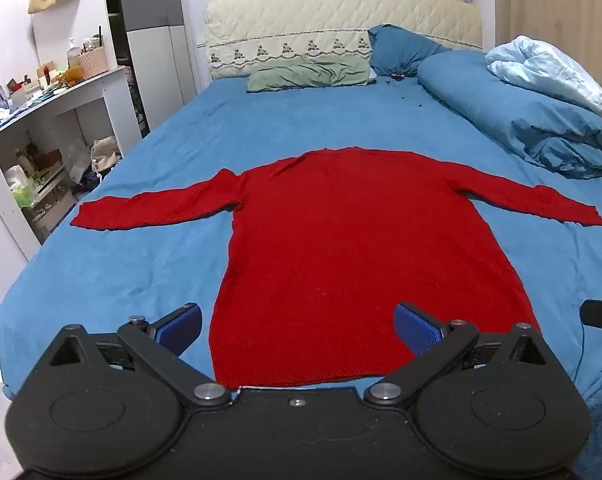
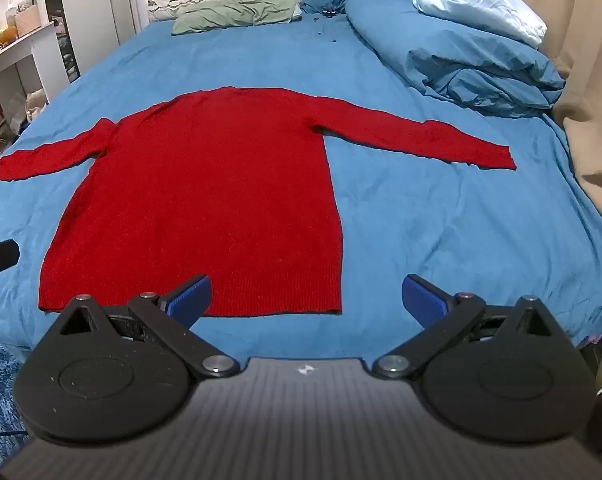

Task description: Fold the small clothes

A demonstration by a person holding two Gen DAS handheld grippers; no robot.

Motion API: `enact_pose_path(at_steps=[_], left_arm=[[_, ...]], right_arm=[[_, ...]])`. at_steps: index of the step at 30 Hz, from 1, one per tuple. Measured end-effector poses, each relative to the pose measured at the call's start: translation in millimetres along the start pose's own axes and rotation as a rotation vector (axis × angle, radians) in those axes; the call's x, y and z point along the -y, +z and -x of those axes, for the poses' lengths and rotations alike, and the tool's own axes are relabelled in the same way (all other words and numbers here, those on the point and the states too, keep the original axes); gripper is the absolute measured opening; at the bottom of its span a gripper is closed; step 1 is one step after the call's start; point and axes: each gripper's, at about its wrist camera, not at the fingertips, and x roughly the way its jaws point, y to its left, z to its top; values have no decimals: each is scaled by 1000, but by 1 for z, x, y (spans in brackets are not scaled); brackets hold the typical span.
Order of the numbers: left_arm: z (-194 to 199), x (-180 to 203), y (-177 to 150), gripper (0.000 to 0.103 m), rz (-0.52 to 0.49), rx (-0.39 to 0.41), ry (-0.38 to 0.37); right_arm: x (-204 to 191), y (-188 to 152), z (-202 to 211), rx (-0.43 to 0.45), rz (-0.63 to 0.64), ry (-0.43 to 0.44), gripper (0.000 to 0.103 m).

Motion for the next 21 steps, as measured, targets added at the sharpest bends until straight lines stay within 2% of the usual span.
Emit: enact_pose_path(at_steps=[21], left_arm=[[6, 1, 2, 103, 1, 30, 3]], right_arm=[[-1, -3, -1, 4, 0, -3, 103]])
